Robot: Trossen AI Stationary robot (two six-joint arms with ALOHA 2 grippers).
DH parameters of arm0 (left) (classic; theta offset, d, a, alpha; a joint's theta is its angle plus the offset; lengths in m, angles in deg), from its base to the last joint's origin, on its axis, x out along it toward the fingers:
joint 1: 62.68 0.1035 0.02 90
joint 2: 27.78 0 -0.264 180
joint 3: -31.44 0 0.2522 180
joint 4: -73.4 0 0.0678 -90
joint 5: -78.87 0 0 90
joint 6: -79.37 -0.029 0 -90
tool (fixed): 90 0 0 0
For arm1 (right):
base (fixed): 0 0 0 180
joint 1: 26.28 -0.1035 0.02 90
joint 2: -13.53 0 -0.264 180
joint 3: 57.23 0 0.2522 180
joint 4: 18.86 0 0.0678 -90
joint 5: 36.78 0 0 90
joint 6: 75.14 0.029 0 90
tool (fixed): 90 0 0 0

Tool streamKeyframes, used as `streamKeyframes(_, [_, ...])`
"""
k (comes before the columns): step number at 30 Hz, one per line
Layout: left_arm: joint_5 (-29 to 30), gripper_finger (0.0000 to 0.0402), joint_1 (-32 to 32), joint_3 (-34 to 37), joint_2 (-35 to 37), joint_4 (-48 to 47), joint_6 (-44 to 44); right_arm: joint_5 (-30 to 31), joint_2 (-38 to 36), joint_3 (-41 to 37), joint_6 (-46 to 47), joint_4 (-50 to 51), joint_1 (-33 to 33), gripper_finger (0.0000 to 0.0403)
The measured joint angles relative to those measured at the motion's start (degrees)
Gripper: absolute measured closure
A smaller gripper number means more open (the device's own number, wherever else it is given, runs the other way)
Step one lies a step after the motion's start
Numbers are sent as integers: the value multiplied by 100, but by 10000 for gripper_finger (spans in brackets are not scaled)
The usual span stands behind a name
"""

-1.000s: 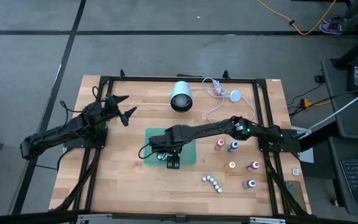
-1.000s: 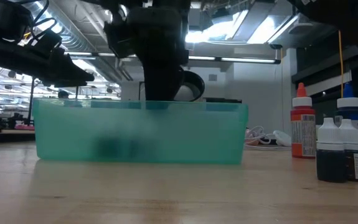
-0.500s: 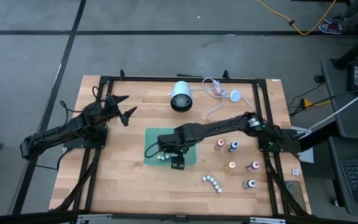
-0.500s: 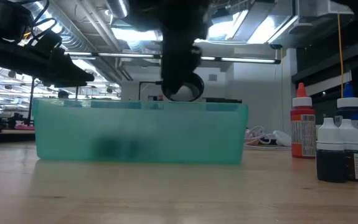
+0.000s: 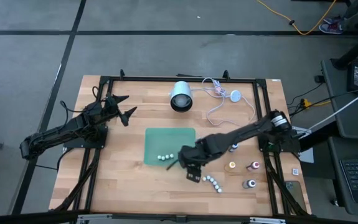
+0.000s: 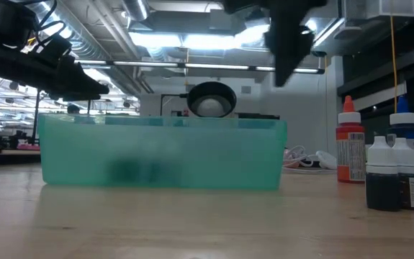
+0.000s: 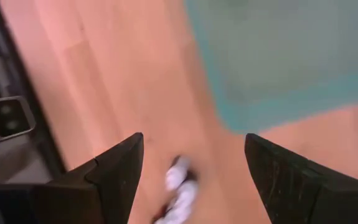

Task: Pick & Place food coloring
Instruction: Put the small black food coloring bottle into the bin

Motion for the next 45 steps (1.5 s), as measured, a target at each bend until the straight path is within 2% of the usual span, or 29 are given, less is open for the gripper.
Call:
streamKeyframes(7, [-1,41,0,-1,0,-1,0,-407,-302,-640,1262,-347,-538,124])
streamKeyframes(22, [-1,41,0,0,0,5,0,-552,-589,-1501,3123,-677,-1591,124])
streamKeyframes(27, [-1,41,-2,-2,0,0,0,-555,-600,-1793,3434,-837,-1798,124])
streamKeyframes(36, [-1,41,-1,-2,0,-1,0,-362,-593,-2223,3439,-1064,-1915,124])
streamKeyframes(45, [-1,41,-2,0,0,-1,0,-259,-464,-2254,3281,-1440,-1943,125])
